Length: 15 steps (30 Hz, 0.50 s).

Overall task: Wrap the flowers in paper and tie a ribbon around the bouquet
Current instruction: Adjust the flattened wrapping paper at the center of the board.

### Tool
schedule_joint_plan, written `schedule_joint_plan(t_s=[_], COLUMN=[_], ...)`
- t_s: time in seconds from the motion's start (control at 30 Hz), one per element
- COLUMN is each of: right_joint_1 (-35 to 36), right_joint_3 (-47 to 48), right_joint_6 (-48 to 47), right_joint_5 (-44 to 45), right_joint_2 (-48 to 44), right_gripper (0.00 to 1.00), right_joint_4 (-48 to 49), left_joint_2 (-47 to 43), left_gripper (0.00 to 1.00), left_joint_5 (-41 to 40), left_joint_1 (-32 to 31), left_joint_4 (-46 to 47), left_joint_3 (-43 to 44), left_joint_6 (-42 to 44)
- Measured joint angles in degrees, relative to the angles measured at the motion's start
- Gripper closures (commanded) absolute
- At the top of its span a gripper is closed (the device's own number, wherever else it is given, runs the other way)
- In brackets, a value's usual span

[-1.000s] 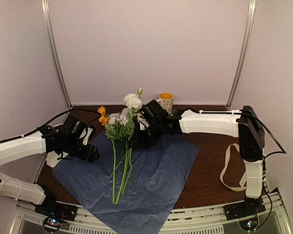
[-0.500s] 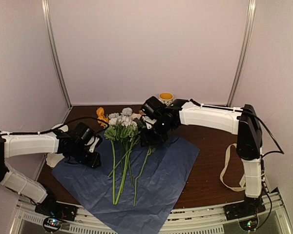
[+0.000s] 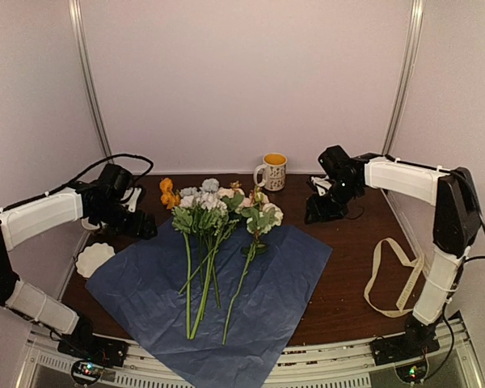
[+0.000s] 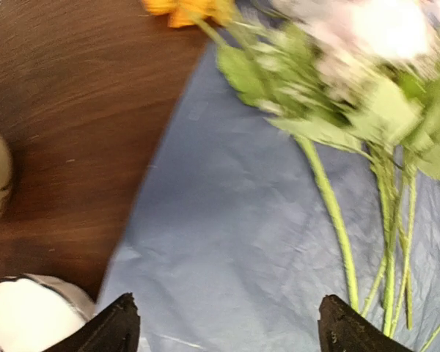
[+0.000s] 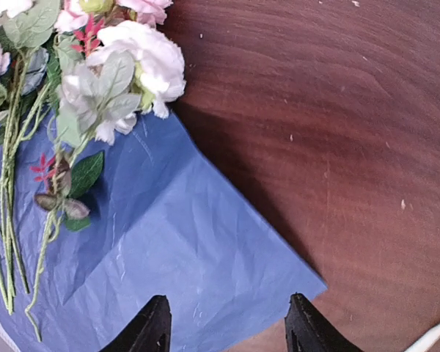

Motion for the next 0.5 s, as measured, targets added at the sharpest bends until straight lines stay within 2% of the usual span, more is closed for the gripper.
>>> schedule_joint_plan(t_s=[0.13,0.27,0.4,0.5], right_joint_1=[-1.8,-2.1,-2.1,-2.1], right_joint_3=[9.3,17.5,19.4,19.4], right_joint_6=[-2.9,-3.6,-3.4,-3.5], right_joint_5=[-4.5,-8.9,-11.9,-15.5], right_joint_2=[10.8,21.3,26.3,26.4], right_gripper=[0.45,0.45,0.47,0.49], right_joint_4=[-1.2,-2.1,-3.0,-3.0], left_joint_2=[1.5,7.6,16.3,20.3], left_gripper=[0.03,0.02,0.03,0.11], left_joint_5=[1.5,4.0,7.0,9.5], left_joint_1=[8.3,13.3,17.3,18.4], left_joint_4=[-1.4,-1.9,-0.7,1.0], left_joint_3=[1.1,2.4,4.6,4.9], left_joint_6=[1.6,3.1,3.8,4.3])
